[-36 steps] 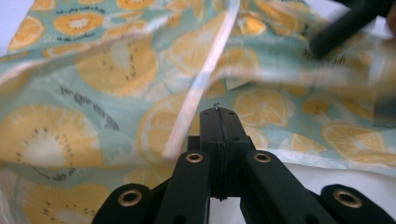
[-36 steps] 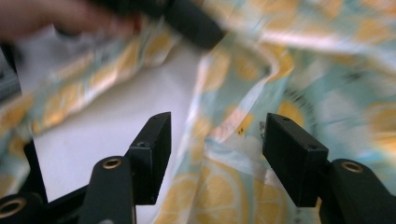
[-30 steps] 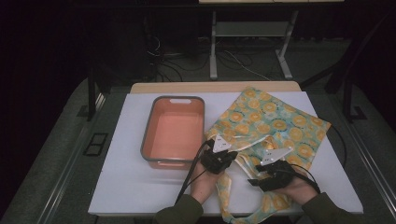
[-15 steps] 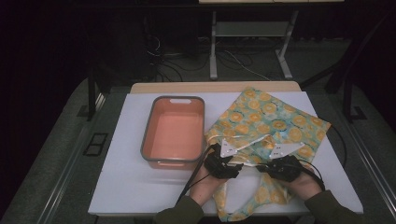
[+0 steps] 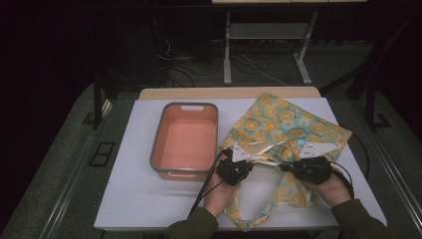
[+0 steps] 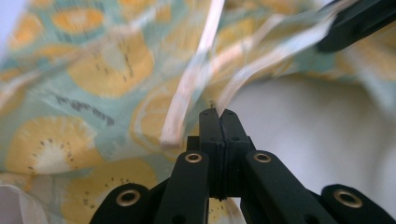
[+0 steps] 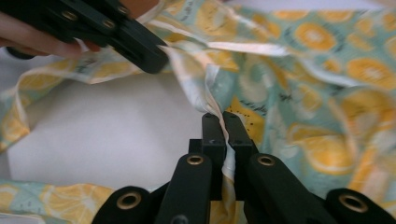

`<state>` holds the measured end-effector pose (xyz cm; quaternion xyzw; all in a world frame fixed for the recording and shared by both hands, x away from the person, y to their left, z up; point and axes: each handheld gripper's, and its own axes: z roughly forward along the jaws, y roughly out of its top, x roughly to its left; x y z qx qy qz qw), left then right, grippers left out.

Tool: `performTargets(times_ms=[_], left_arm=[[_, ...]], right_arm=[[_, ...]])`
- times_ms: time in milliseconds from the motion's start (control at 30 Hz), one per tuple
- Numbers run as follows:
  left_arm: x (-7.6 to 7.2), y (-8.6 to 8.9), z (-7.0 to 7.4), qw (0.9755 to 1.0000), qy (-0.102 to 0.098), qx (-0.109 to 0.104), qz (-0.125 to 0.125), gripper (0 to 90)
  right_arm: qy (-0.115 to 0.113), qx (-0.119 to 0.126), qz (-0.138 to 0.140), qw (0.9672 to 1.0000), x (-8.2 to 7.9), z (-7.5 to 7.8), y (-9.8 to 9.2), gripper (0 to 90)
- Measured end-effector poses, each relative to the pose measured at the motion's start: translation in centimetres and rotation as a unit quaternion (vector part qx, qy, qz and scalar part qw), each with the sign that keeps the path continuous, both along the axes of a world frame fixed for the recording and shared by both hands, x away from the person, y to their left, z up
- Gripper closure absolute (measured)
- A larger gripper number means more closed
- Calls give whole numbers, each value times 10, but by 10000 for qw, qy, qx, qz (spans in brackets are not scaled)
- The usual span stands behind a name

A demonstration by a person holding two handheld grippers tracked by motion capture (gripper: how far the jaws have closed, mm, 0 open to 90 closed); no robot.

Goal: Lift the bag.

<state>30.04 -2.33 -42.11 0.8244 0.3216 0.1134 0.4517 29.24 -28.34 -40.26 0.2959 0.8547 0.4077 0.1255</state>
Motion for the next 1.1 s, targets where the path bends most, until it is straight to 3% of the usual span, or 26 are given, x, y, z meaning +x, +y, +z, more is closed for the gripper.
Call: performTargets(times_ms=[200, 367, 467, 500, 567, 700, 833, 1000, 1100], left_arm=[[1, 7, 31, 9981, -329, -514, 119, 897], [0, 16, 61, 9936, -649, -904, 173, 898], [-2, 20, 83, 9890, -873, -1180, 178, 897], [-3, 20, 88, 9878, -951, -1222, 170, 898], [1, 19, 93, 9877, -986, -1199, 159, 897], [22, 11, 83, 9903, -775, -1124, 248, 896], [47, -3, 66, 9925, -620, -982, 383, 894], [73, -23, 50, 9928, -498, -903, 603, 892], [87, -34, 40, 9941, -435, -703, 703, 890]], right_arm=[[-227, 118, -69, 9996, 7, 16, -2, 892], [-533, 366, -20, 9979, 5, 36, -1, 893], [-737, 613, 23, 9954, 4, 53, -1, 892], [-817, 665, 35, 9944, 3, 58, 0, 892], [-930, 705, 21, 9932, 4, 67, -1, 892], [-872, 714, -155, 9935, 20, 66, -7, 892], [-748, 540, -453, 9947, 42, 54, -12, 891], [-491, 436, -811, 9945, 69, 37, -21, 891], [-343, 368, -988, 9938, 82, 26, -25, 891]])
